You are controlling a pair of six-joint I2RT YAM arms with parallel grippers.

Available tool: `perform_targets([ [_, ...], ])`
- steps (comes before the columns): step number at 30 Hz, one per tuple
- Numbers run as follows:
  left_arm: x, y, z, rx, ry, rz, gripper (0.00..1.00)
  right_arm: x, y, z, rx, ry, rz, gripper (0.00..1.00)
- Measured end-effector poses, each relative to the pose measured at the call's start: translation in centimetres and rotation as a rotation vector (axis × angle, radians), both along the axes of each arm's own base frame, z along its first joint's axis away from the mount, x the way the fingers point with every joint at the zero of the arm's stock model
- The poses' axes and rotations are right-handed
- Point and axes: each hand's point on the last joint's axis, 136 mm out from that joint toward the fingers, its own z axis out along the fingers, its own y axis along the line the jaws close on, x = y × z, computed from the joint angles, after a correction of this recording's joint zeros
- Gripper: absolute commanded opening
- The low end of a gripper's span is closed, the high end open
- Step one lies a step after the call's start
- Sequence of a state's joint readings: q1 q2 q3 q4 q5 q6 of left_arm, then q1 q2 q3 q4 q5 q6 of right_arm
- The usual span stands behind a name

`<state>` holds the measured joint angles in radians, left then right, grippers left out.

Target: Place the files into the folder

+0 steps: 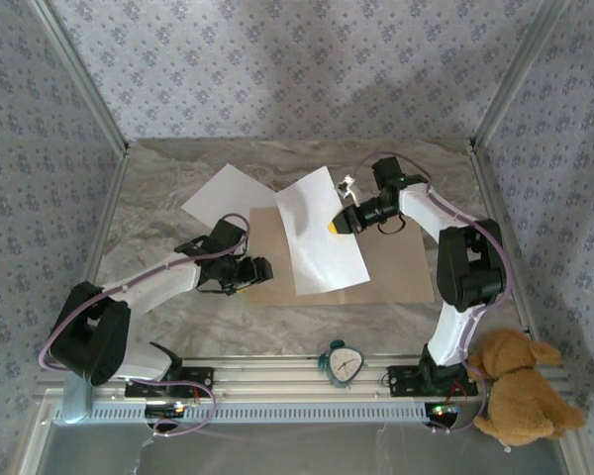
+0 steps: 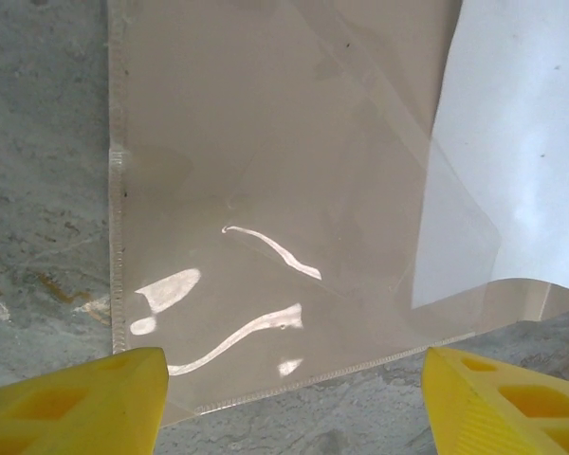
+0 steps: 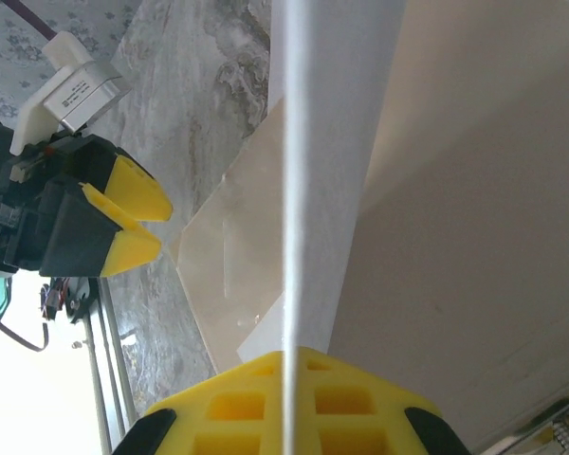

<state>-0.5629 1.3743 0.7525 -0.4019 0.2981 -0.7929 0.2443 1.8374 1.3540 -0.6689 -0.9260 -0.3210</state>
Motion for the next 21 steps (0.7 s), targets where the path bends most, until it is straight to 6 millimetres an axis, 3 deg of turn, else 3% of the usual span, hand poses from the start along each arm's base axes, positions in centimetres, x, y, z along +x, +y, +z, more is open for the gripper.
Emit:
perform_targets([
  [8, -0.1, 0.1, 0.5, -0.002, -0.008, 0.002, 0.72, 1.1, 0.7, 0.1, 0.058, -0.009, -0.029, 0.0],
  [21, -0.6, 0.4, 1.4, -0.016, -0.026, 0.006, 0.73, 1.9, 1.2, -2.0, 0.097, 0.04, -0.054, 0.0],
])
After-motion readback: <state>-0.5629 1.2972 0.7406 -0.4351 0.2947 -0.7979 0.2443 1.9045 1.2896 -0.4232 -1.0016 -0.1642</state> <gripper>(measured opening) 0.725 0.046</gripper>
